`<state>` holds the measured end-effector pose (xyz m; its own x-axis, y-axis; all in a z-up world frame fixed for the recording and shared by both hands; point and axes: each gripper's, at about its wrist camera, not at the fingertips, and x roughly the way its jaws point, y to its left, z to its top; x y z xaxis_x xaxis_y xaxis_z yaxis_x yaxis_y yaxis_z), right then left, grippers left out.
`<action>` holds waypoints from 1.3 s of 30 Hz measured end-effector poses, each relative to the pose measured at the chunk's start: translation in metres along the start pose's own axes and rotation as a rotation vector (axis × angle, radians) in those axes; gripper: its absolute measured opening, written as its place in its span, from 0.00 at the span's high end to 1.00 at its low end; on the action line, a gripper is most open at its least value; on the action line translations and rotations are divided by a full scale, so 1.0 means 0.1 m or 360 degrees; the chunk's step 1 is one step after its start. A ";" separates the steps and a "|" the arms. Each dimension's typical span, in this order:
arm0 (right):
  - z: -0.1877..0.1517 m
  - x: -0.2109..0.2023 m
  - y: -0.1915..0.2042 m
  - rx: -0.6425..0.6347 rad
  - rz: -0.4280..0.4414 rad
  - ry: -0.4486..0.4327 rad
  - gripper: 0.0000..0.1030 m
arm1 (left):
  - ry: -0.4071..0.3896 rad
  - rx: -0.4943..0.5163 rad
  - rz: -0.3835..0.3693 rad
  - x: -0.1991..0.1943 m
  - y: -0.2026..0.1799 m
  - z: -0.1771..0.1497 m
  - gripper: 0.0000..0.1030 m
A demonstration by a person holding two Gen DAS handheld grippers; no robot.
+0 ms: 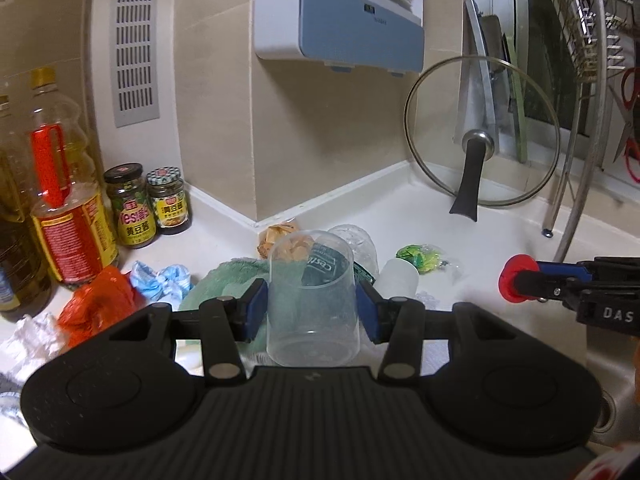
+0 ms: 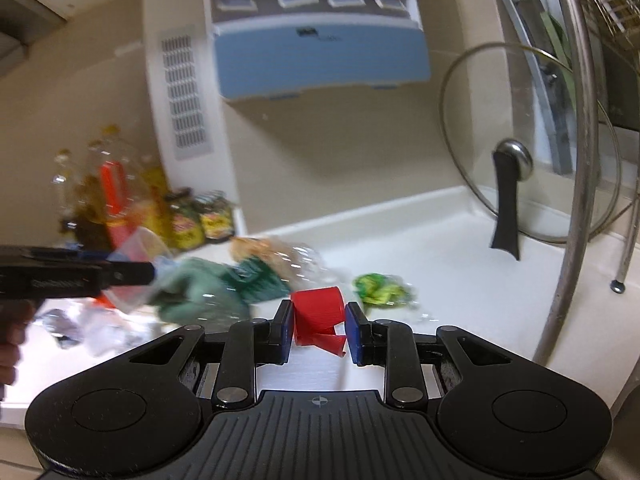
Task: Collect trash
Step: 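Carry the cup and red piece down over the wastebasket with both tools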
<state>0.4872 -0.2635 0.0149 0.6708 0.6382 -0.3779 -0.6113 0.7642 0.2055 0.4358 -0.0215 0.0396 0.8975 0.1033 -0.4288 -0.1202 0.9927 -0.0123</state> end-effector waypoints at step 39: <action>-1.60 -0.19 1.48 -0.0010 0.0580 0.0689 0.73 | 0.0557 -0.0378 0.0132 -1.20 0.53 -2.12 0.56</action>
<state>0.3171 -0.1775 -0.0920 0.1831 0.7634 -0.6195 -0.7746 0.5000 0.3873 0.2314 0.0057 -0.1012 0.6875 0.1143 -0.7172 -0.3172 0.9356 -0.1550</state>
